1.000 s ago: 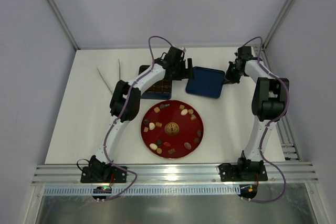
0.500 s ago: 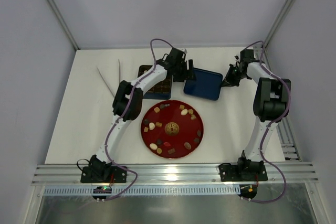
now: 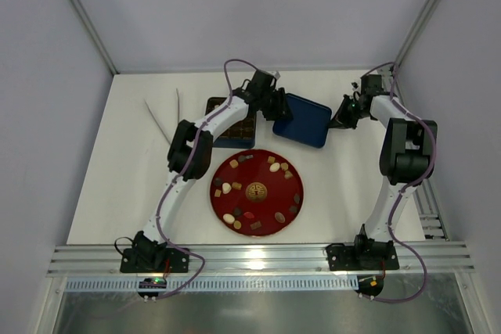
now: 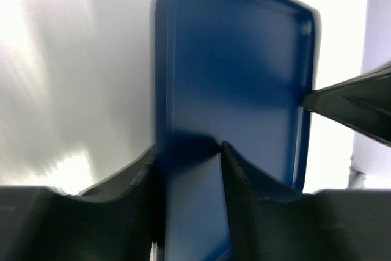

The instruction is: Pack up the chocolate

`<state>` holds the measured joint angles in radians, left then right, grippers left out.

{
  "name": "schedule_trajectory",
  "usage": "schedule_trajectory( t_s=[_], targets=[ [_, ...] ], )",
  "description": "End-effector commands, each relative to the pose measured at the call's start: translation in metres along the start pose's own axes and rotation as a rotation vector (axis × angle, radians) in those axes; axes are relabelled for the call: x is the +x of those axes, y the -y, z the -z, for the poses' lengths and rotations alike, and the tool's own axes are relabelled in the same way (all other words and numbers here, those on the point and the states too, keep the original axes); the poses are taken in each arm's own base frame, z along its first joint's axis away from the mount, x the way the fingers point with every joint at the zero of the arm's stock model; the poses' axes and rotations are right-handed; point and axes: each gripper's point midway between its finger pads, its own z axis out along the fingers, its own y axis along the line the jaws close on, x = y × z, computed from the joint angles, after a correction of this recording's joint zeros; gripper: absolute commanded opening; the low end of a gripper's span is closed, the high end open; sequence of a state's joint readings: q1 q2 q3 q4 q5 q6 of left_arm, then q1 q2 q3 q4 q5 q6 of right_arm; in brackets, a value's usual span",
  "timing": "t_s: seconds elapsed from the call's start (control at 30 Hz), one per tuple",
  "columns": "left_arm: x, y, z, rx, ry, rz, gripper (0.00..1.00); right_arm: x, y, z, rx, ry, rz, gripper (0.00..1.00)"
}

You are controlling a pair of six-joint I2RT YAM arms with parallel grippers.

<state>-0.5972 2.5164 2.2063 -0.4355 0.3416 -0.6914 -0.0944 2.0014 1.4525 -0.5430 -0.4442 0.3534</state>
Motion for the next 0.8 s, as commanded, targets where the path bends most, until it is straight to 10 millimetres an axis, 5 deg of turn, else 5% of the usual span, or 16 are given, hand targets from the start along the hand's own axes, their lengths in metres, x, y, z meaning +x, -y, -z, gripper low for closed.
schedule_trajectory(
  t_s=[0.0,0.2,0.33,0.4,0.53,0.63,0.77],
  targets=[
    [-0.021,0.043,0.026,0.108,0.054,-0.018,0.34,-0.013,-0.028,0.025,-0.091,0.071,0.025,0.04],
    [-0.023,0.054,0.04,0.135,0.049,0.008,0.0,-0.008,-0.041,0.034,-0.086,0.1,0.069,0.04],
    [-0.026,0.063,0.056,0.157,0.05,0.021,0.0,-0.007,-0.048,0.04,-0.037,0.131,0.112,0.05],
    [-0.027,0.061,0.063,0.15,0.043,0.037,0.0,-0.008,-0.055,0.05,-0.009,0.169,0.144,0.14],
    [-0.033,0.059,0.082,0.15,0.043,0.071,0.0,-0.013,-0.066,0.079,0.081,0.306,0.25,0.52],
    [-0.04,0.061,0.102,0.162,0.039,0.102,0.0,-0.003,-0.107,0.108,0.083,0.397,0.404,0.67],
    [-0.052,0.069,0.138,0.174,0.049,0.132,0.0,0.029,-0.159,0.131,0.132,0.479,0.683,0.73]
  ],
)
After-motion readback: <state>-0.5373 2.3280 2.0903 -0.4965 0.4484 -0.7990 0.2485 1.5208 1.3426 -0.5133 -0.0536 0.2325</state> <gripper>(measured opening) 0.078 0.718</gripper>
